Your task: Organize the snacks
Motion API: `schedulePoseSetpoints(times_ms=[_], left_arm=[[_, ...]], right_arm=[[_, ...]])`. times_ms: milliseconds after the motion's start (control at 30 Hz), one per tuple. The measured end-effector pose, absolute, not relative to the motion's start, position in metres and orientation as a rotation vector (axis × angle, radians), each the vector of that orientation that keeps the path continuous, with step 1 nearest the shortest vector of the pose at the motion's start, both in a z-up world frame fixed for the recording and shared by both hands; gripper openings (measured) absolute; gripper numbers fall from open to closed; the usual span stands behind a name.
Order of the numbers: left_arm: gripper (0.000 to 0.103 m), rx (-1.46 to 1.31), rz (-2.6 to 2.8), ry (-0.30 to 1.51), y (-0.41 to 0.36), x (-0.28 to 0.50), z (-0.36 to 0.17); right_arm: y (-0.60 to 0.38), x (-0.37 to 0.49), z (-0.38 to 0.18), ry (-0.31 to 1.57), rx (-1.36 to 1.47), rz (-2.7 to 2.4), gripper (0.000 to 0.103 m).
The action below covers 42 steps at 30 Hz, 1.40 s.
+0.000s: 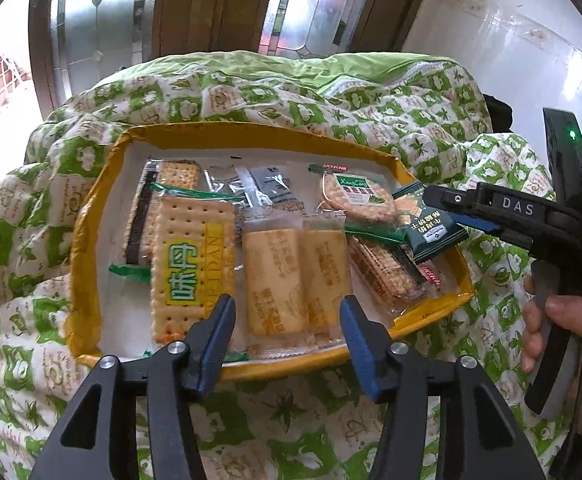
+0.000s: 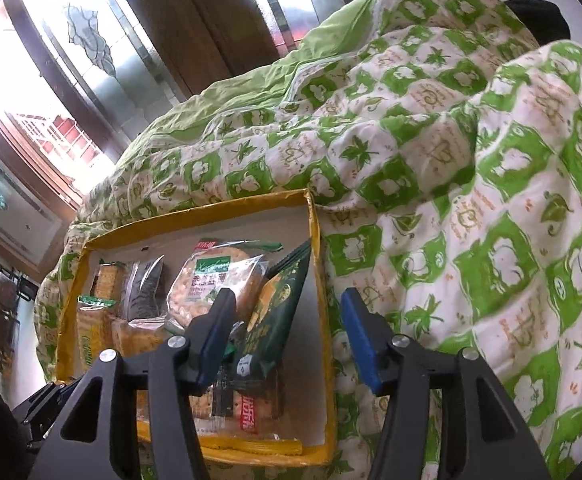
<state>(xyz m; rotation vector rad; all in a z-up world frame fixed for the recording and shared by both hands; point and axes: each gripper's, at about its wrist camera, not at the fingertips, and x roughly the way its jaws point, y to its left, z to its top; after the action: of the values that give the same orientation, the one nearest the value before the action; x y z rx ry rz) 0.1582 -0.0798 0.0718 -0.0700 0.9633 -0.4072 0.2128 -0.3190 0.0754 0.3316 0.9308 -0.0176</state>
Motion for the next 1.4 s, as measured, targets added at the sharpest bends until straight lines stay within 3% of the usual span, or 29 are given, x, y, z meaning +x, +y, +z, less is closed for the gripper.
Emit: schedulePoseSetpoints(times_ms=[267, 333, 400, 433, 467, 533, 700, 800, 1100, 1233, 1400], left_arm=[[0.058, -0.082, -0.400, 0.961, -0.075, 0.148, 0.073], [0.070, -0.093, -0.409, 0.947, -0.075, 0.145, 0.076], [0.098, -0.102, -0.405, 0.932, -0.074, 0.143, 0.079], [0.101, -0.105, -0.403, 0.924, -0.073, 0.141, 0.080], [0.102, -0.106, -0.397, 0.918, -0.071, 0.139, 0.082], [0.102, -0.110, -0.388, 0.915, -0.068, 0.137, 0.083], [0.102, -0.072, -0.347, 0.889, -0.060, 0.126, 0.092], [0.102, -0.039, -0.305, 0.866, -0.053, 0.117, 0.098], [0.102, 0.032, -0.168, 0.774, -0.035, 0.084, 0.113], [0.102, 0.036, -0.118, 0.776, -0.027, 0.072, 0.115], [0.102, 0.056, -0.090, 0.763, -0.023, 0.052, 0.115]], right_arm=[[-0.318, 0.203, 0.080, 0.922, 0.326, -0.038, 0.054], [-0.315, 0.199, 0.083, 0.916, 0.336, -0.027, 0.054], [-0.311, 0.192, 0.087, 0.903, 0.347, -0.012, 0.054], [-0.308, 0.185, 0.091, 0.889, 0.348, -0.002, 0.054], [-0.304, 0.178, 0.093, 0.875, 0.346, 0.003, 0.054], [-0.296, 0.161, 0.097, 0.848, 0.344, 0.007, 0.068], [-0.279, 0.129, 0.101, 0.816, 0.320, 0.015, 0.073], [-0.269, 0.115, 0.104, 0.789, 0.280, 0.005, 0.083], [-0.248, 0.081, 0.104, 0.759, 0.195, -0.007, 0.093], [-0.242, 0.066, 0.104, 0.745, 0.173, -0.023, 0.103], [-0.234, 0.045, 0.104, 0.744, 0.170, -0.019, 0.103]])
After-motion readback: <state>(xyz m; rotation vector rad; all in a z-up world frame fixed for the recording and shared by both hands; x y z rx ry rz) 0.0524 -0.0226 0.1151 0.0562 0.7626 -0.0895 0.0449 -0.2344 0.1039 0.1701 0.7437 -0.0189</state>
